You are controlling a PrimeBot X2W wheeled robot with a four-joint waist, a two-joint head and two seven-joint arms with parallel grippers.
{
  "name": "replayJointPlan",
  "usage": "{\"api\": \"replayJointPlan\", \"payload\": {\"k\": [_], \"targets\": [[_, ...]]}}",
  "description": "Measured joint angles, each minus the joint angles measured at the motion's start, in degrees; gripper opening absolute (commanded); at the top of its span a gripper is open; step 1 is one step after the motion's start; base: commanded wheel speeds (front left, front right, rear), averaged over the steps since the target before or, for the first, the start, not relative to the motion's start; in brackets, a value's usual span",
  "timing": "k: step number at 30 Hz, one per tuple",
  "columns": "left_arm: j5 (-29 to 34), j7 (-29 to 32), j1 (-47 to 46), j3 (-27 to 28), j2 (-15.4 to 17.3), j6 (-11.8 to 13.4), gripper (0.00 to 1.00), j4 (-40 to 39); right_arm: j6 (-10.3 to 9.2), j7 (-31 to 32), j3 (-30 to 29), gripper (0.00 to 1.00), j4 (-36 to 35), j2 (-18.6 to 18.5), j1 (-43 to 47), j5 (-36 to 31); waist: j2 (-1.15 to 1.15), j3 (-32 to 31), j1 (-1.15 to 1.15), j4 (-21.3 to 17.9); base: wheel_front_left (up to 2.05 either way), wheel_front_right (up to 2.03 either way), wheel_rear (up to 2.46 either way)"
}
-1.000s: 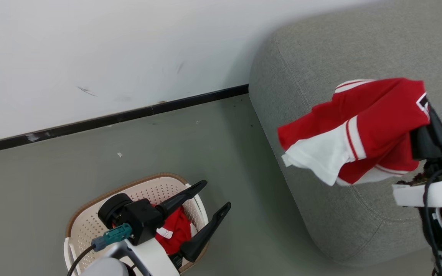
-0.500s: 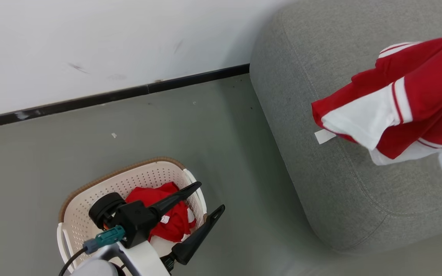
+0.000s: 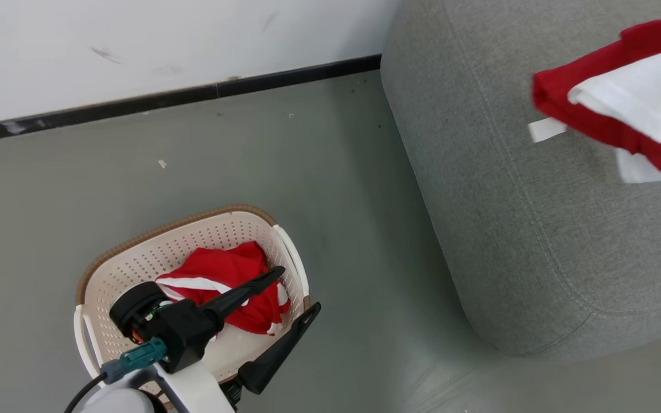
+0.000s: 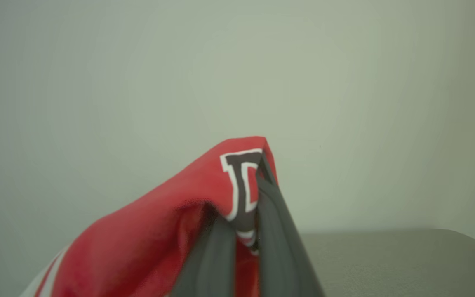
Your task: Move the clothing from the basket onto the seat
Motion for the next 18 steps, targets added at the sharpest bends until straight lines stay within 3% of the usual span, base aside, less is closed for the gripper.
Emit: {"api": "replayJointPlan", "payload": {"k": [12,18], "targets": [[0.02,0.75,0.01,1.16,2.77,0.0,1.0,-3.1,0.0,1.55,-2.03,0.0,4.38,-2.99,-6.8,2.24,0.0,4.81,0.0,0.35,0.0,0.0,0.0],[0.02,0.77,0.32,2.56,5.09,0.02,1.0,-4.34,0.0,2.07,-6.42,0.0,6.38,-4.59,-11.48,2.4,0.0,7.44,0.0,0.54,0.0,0.0,0.0]]}}
